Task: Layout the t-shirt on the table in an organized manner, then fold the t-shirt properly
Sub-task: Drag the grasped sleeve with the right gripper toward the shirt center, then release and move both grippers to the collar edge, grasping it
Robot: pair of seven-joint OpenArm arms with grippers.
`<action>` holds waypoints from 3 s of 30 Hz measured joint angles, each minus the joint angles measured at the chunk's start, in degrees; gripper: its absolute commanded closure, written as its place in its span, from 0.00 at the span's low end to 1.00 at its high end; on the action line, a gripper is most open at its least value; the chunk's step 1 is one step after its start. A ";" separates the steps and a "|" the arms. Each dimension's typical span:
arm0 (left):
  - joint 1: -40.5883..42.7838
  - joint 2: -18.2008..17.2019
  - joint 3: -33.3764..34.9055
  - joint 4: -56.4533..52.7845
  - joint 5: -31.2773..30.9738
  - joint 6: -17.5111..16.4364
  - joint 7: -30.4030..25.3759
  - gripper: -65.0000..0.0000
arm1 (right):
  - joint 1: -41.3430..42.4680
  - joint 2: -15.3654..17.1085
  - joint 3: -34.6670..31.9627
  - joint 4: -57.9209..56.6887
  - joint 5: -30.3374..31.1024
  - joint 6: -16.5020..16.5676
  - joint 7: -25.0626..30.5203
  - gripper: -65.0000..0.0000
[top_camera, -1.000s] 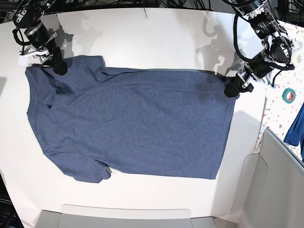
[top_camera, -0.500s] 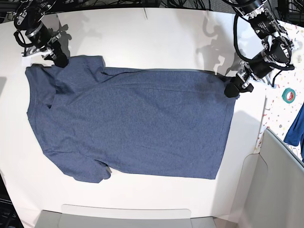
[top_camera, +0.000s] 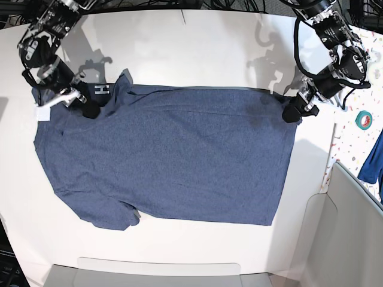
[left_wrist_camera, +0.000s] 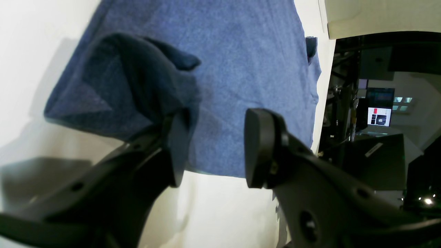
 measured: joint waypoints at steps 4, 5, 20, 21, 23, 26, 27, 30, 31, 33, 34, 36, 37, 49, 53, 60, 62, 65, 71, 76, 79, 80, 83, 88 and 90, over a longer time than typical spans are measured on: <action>-0.02 -0.02 0.00 0.00 0.00 -0.02 -0.04 0.59 | 4.85 0.33 -2.05 -4.33 -3.80 -0.04 0.39 1.00; -0.02 0.00 0.00 0.00 0.00 -0.02 0.00 0.59 | 6.03 0.31 -2.67 -5.88 -4.00 -0.04 0.39 1.00; 0.00 0.00 0.00 0.00 0.00 -0.02 -0.02 0.59 | 16.61 -0.31 -5.90 -19.74 -5.49 -0.17 0.37 1.00; 0.00 0.00 0.00 0.00 0.02 -0.02 0.00 0.59 | 16.83 -0.33 -5.90 -19.78 -5.51 -0.17 0.39 1.00; 0.00 0.00 0.00 0.00 0.00 -0.02 -0.02 0.59 | 17.22 -0.33 -5.90 -19.80 -5.46 -0.15 0.42 1.00; 0.00 0.00 0.00 0.00 0.00 -0.02 -0.02 0.59 | 17.42 -0.35 -5.90 -19.80 -5.42 -0.17 0.39 1.00; 0.00 0.00 0.00 0.00 0.00 -0.02 -0.02 0.59 | 17.42 -0.35 -5.90 -19.80 -5.44 -0.17 0.37 1.00; 0.02 0.00 0.00 0.00 0.00 -0.02 -0.02 0.59 | 17.38 -0.33 -5.90 -19.80 -5.49 -0.17 0.39 0.79; 0.02 0.00 0.00 0.00 0.00 -0.02 -0.02 0.59 | 17.40 -0.35 -5.90 -19.80 -5.42 -0.17 0.39 0.70; 0.00 0.00 0.00 0.00 0.00 -0.02 -0.02 0.59 | 17.40 -0.35 -5.90 -19.80 -5.35 -0.17 0.39 0.53; 0.00 0.00 0.00 0.00 0.00 -0.02 -0.02 0.59 | 17.40 -0.35 -5.90 -19.80 -5.46 -0.17 0.37 0.45; 0.02 0.00 0.00 0.00 0.00 -0.02 -0.02 0.59 | 17.40 -0.33 -5.90 -19.80 -5.33 -0.17 0.37 0.33; 0.02 0.00 0.00 0.00 0.00 -0.02 -0.02 0.59 | 17.40 -0.33 -5.90 -19.80 -5.29 -0.15 0.37 0.28; -0.52 -0.74 -1.57 0.00 -0.02 0.00 -0.04 0.59 | 17.77 0.52 -5.84 -15.91 -4.83 0.02 0.13 0.22; -0.46 -1.29 -2.21 0.00 0.04 0.02 -0.04 0.59 | 17.35 1.05 -5.73 -13.03 -4.35 0.00 0.35 0.22; -0.28 -0.98 -10.82 2.86 0.24 0.33 0.15 0.64 | 13.81 4.13 -5.68 -7.39 -5.01 0.02 -0.02 0.23; 0.04 -1.27 -12.85 6.84 0.33 0.48 0.09 0.71 | 12.61 5.35 -5.70 -4.57 -4.81 -0.04 0.15 0.23; -0.04 -1.92 -12.94 14.38 -0.24 0.02 0.20 0.86 | 11.02 7.61 -5.73 -0.52 -5.25 0.00 -0.09 0.23; -0.42 -3.72 2.14 17.46 5.66 0.50 0.13 1.00 | 8.41 8.94 -7.72 11.74 -20.48 -0.17 2.36 0.37; -0.35 -7.41 27.10 17.31 16.83 0.48 -5.88 1.00 | 5.44 10.12 -16.44 13.18 -36.37 0.00 6.25 0.88; -0.20 -10.23 37.97 17.27 28.13 0.46 -9.33 1.00 | 3.52 9.05 -20.00 12.90 -43.98 -0.07 11.45 1.00; -0.11 -10.34 39.69 17.20 31.71 0.46 -9.46 1.00 | 2.93 8.72 -20.92 12.59 -46.56 -0.09 11.93 1.00; 0.96 -9.68 41.99 17.00 42.34 0.61 -11.04 0.99 | 1.57 8.39 -23.87 11.15 -53.22 0.02 13.79 1.00; 1.88 -7.39 42.51 14.88 49.83 0.15 -12.07 0.99 | 0.79 8.74 -26.12 9.49 -61.29 0.02 15.98 1.00; 1.66 -7.48 42.49 12.24 50.23 0.26 -12.41 0.99 | 0.39 8.57 -26.49 8.66 -62.55 0.04 16.06 1.00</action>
